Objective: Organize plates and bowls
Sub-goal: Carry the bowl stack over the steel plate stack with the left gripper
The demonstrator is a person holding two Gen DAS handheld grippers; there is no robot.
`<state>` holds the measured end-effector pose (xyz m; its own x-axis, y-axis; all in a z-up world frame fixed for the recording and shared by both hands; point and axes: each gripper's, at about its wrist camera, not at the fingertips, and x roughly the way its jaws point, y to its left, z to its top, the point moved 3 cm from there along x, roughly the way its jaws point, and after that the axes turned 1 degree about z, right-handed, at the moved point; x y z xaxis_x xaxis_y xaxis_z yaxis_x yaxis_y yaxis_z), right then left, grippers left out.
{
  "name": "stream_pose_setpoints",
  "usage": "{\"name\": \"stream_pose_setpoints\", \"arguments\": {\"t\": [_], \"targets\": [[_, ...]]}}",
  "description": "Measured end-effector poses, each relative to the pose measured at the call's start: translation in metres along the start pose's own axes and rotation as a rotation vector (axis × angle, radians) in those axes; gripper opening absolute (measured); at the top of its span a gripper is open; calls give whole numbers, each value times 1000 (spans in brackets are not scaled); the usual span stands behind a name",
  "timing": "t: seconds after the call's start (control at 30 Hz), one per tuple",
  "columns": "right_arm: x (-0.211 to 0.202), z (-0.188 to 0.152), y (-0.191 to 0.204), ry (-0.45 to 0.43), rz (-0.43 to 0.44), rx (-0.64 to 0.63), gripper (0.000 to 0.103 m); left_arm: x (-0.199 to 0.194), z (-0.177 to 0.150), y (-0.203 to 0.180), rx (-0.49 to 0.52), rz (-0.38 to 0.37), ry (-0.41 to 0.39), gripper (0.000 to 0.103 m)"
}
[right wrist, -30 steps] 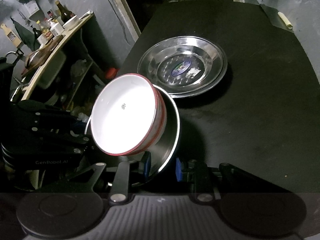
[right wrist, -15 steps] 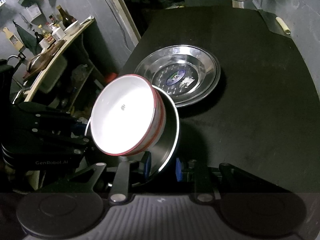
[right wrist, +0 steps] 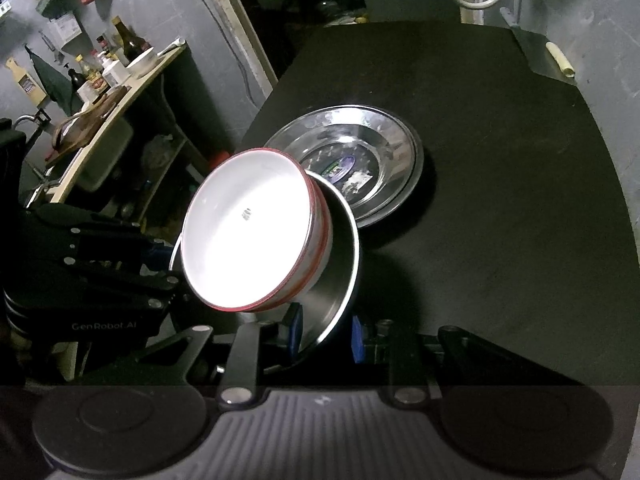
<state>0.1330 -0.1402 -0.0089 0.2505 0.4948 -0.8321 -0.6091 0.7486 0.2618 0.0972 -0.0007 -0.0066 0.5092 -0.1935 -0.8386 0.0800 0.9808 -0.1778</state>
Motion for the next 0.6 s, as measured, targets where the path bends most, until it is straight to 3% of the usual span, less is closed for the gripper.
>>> {"name": "stream_pose_setpoints", "arguments": {"t": [0.6], "targets": [[1,32,-13,-13,-5,-47,28,2,31,5,-8,22,-34,27]]}}
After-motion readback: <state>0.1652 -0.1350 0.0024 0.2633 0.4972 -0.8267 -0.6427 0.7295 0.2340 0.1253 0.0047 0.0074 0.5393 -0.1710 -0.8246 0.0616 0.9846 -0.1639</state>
